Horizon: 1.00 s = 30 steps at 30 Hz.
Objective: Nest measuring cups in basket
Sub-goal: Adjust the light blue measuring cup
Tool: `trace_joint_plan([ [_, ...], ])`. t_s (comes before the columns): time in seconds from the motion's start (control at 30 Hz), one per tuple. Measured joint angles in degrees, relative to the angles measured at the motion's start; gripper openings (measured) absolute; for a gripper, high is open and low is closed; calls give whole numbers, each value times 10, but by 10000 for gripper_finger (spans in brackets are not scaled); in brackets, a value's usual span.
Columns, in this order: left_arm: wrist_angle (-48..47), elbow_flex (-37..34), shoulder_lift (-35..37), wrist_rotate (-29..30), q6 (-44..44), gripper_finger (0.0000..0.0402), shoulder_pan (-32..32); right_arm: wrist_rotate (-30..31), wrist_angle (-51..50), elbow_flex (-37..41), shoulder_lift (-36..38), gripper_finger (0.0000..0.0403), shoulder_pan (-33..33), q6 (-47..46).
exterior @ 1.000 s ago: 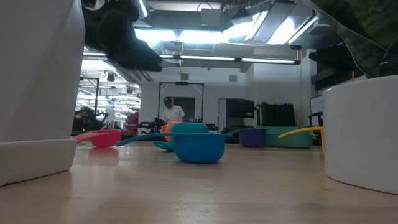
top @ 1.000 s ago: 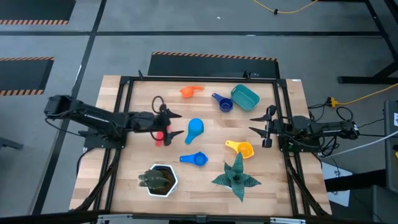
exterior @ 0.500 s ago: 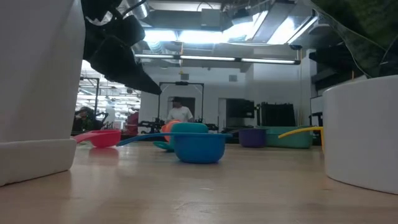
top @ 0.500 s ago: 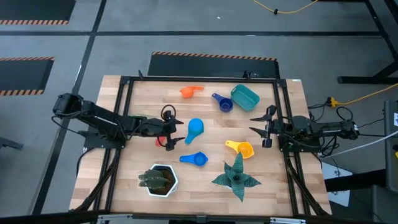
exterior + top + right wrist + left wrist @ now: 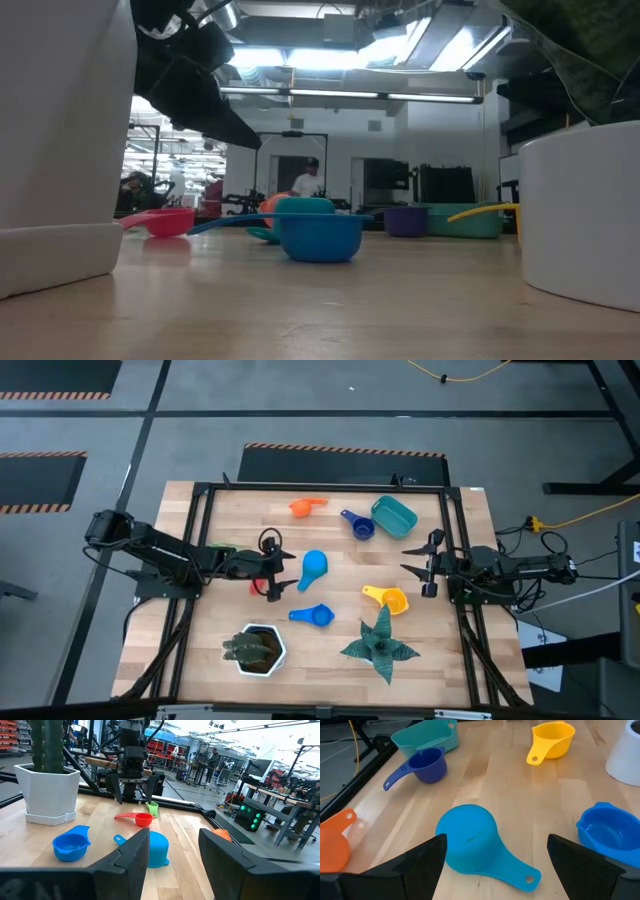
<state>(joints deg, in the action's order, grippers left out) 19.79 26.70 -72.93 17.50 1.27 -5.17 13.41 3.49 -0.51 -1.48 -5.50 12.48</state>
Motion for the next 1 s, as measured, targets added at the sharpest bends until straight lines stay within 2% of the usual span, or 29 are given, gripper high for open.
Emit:
trace_joint_plan([
  [0.2, 8, 0, -37, -26, -33, 339, -15, 0, 0, 0, 0, 176, 0, 0],
  [0.7, 89, 1, -180, -14, -132, 339, -39, 0, 0, 0, 0, 176, 0, 0],
  [1.0, 94, 49, -248, 6, -216, 336, -40, 0, 0, 0, 0, 176, 0, 0],
])
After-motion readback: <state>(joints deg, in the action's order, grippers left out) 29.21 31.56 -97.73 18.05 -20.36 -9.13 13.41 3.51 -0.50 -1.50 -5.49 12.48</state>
